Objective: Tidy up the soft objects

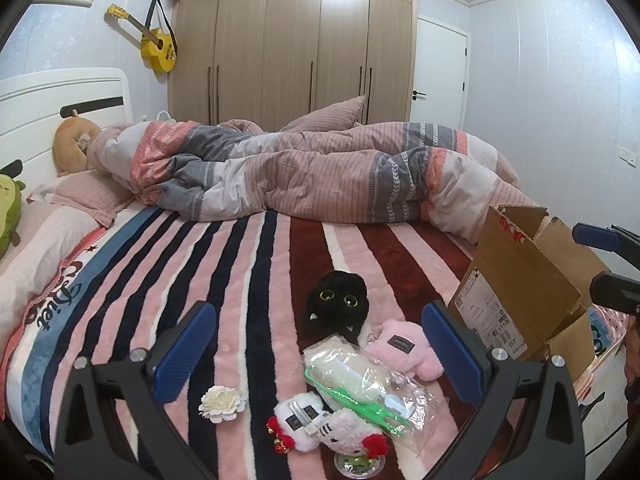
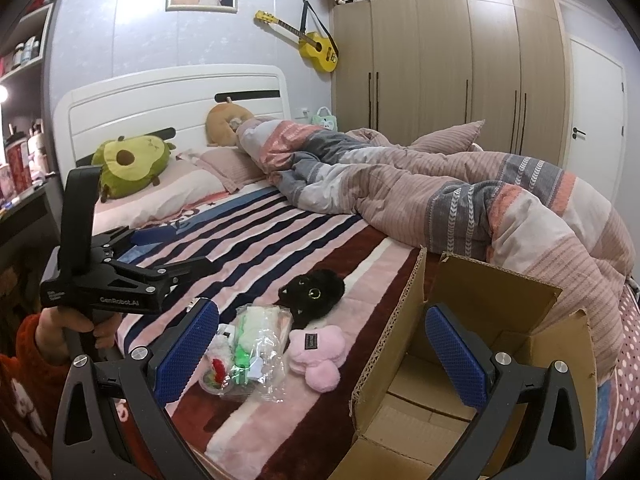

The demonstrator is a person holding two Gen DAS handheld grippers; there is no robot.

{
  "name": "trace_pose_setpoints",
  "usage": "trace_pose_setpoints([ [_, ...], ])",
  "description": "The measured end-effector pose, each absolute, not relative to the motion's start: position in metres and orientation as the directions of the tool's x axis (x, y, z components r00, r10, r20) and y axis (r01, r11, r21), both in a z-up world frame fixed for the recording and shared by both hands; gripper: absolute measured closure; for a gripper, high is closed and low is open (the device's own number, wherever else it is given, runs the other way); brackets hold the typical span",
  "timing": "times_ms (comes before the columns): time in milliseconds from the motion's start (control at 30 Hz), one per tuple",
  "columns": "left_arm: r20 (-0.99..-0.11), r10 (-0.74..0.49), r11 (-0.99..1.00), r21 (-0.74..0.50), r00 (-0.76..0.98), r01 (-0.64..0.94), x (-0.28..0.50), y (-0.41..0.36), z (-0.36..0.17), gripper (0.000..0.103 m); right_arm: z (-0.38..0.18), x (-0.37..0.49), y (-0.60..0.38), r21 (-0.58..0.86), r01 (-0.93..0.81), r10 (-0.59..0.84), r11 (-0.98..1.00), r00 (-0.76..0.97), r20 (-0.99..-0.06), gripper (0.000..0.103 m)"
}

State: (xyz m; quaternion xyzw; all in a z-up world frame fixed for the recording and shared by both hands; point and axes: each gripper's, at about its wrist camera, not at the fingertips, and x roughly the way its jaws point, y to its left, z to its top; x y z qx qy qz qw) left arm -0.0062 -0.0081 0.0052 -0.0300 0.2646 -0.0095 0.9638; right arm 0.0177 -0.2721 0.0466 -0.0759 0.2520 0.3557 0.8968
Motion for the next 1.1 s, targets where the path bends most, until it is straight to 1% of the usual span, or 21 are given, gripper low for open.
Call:
trace_pose_setpoints([
  [767,-0.509,-0.047,0.998,-0.069,0.859,0.014,-0.007,-0.009,0.004,0.000,0.047,0.017,-0.273,0.042,-0.677,0.599,0.735,0.619,-0.508,0.000],
  [867,-0.506,-0.065,0.997,-0.074,0.860,0.033,-0.009,-0.008,0.003,0.000,0.047,0.013,-0.267,0.026,-0.686,0.599,0.727,0.615,-0.513,0.000],
  [1000,-0.497,-0.083,0.996,-0.077,0.864,0.051,-0.010,0.005,0.002,0.000,0.048,0.002,-0.247,-0.037,-0.686,0.566,0.726,0.628,-0.533,0.000],
  [1033,-0.491,-0.093,0.994,-0.089,0.866,0.057,-0.012,0.011,0.000,0.000,0.049,0.000,-0.241,-0.047,-0.693,0.570,0.719,0.628,-0.530,0.001],
  [1067,-0.485,-0.095,0.994,-0.094,0.869,0.056,-0.011,0.017,0.000,0.000,0.049,-0.002,-0.232,-0.060,-0.702,0.571,0.710,0.623,-0.535,0.006],
  [1100,-0.474,-0.093,0.994,-0.099,0.876,0.052,-0.013,0.025,-0.001,0.000,0.049,-0.002,-0.222,-0.078,-0.704,0.559,0.705,0.620,-0.550,0.025],
])
